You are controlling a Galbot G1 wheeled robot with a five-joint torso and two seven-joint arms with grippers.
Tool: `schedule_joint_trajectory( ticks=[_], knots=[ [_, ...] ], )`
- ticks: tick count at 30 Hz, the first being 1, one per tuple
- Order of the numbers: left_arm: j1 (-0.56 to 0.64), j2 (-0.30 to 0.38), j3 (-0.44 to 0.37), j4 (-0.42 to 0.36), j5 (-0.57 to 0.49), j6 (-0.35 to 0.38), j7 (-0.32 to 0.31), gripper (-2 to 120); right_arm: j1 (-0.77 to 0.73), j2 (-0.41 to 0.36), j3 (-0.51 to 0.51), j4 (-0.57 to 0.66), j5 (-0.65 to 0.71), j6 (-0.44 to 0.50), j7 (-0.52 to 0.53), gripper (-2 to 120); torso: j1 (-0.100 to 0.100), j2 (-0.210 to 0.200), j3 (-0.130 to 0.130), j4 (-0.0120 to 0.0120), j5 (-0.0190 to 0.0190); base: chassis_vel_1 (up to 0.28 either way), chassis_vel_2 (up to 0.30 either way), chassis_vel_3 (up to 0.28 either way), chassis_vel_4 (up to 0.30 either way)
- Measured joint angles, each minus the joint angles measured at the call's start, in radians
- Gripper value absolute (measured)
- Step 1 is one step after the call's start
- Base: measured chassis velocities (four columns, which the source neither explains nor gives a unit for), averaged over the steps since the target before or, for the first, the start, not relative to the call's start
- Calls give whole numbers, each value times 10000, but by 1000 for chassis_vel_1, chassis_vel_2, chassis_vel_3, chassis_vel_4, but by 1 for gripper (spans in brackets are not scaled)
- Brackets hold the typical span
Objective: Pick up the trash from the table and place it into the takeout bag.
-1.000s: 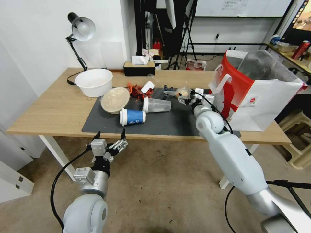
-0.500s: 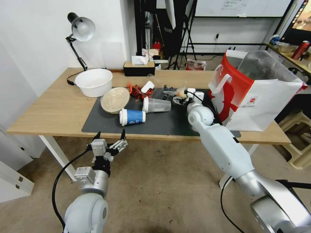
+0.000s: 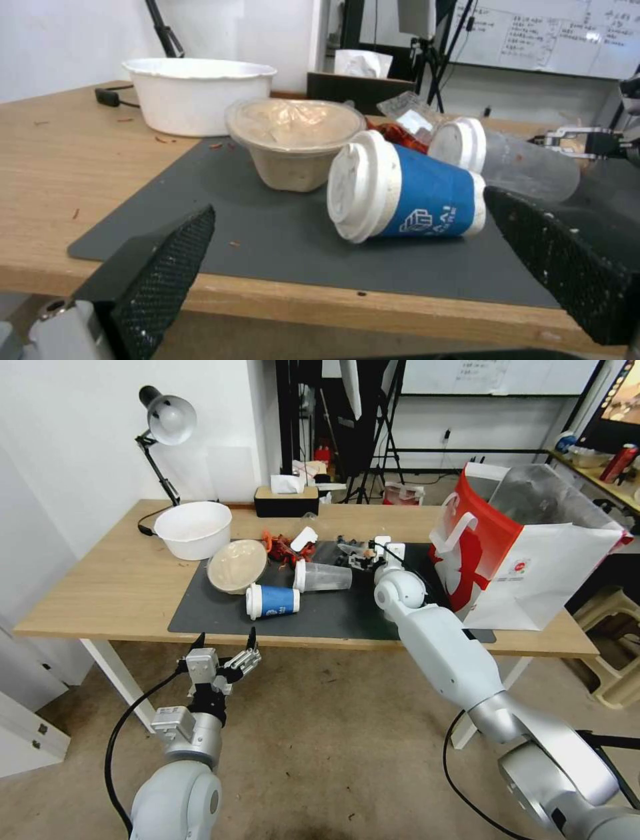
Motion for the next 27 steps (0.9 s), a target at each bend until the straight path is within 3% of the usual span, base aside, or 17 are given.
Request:
schedule_joint_trajectory(
  ticks=[4,7,10,13,19,21,27],
  knots=[
    [4,-2,3,-2,6,-15,-1,100,48,26,22,-104,-11,29,-3,91,0,0,0,0,0,0,0,0,0],
    [12,-3,6,0,19,-58,-3,100,79,32,59,-196,-24,58,-13,80,-1,0,0,0,-1,0,0,0,0],
    [15,-5,24,32,50,-92,-5,100,114,70,130,-387,-82,125,-51,61,0,0,0,0,0,0,0,0,0],
    [12,-5,28,44,56,-94,-4,100,115,93,163,-441,-106,138,-61,57,-1,0,0,1,-1,0,0,0,0],
    [3,-5,32,93,67,-122,-5,100,116,134,234,-602,-169,151,-85,34,-2,0,0,1,-1,0,0,0,0],
    [-4,-4,38,134,70,-153,-5,100,113,142,244,-634,-180,154,-88,22,-2,0,-1,1,-1,0,0,0,0],
    [-7,-3,44,173,81,-198,-6,100,96,127,247,-639,-186,179,-94,7,-2,0,-1,1,0,0,0,0,0]
  ],
)
